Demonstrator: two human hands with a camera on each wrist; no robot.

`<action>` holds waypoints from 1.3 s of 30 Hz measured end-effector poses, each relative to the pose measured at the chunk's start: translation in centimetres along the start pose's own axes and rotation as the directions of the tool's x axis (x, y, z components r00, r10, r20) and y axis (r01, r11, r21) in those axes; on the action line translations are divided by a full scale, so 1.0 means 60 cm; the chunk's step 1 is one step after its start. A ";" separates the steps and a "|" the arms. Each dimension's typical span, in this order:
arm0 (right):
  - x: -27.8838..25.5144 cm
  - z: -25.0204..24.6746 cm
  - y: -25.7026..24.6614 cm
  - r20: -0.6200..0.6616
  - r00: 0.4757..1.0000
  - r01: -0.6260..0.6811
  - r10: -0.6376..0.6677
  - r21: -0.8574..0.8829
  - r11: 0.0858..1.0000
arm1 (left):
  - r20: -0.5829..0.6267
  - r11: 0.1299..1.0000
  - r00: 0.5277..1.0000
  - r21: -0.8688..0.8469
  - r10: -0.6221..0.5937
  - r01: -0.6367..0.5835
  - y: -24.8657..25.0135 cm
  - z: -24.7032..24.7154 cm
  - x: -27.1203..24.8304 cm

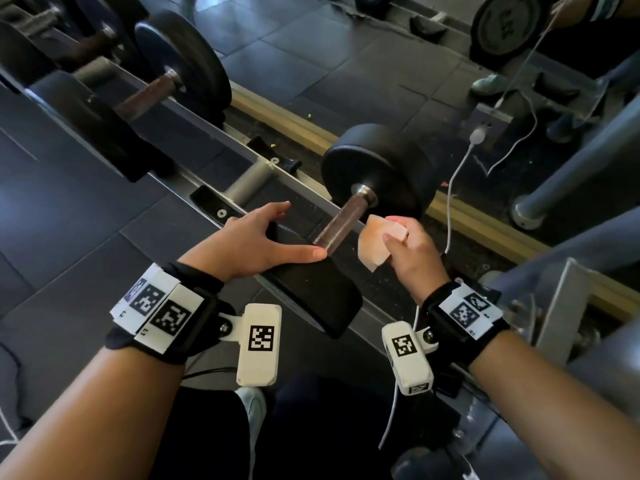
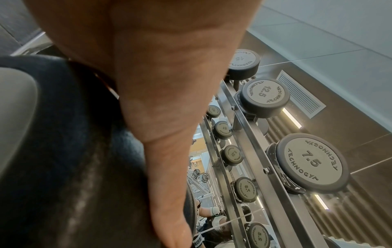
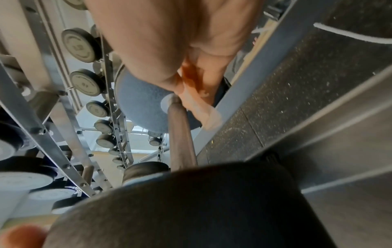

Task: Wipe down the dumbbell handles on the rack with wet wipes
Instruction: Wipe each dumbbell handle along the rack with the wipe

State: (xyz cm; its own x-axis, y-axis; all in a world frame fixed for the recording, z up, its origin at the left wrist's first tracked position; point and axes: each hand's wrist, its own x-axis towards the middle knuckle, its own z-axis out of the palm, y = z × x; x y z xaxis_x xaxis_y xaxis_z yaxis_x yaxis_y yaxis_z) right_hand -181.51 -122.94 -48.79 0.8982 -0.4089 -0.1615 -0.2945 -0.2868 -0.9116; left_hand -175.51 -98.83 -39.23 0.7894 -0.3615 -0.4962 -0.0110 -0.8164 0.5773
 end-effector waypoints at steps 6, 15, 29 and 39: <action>0.011 0.025 -0.011 -0.065 0.997 -0.041 0.047 0.093 0.995 | -0.026 1.000 1.000 0.001 0.004 -0.004 -0.004 0.003 -0.005; 0.002 0.036 0.016 -0.199 0.980 0.015 0.014 0.143 0.990 | -0.046 0.999 0.999 -0.039 -0.013 0.011 -0.040 -0.006 -0.012; -0.025 0.056 -0.002 0.163 0.982 0.044 -0.093 0.282 0.959 | -0.021 1.000 1.000 -0.018 -0.001 0.001 -0.030 -0.010 -0.012; 0.000 0.023 0.012 0.029 0.997 0.053 -0.066 0.323 0.945 | -0.027 0.999 0.999 -0.042 -0.017 0.016 -0.026 -0.009 -0.015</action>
State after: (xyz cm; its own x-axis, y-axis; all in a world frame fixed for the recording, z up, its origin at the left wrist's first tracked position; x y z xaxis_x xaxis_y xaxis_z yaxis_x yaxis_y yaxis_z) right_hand -181.26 -121.94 -49.99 0.9248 -0.3636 -0.1121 -0.1254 -0.0129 -0.9920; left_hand -175.89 -96.97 -39.33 0.8057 -0.3349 -0.4885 0.0277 -0.8026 0.5959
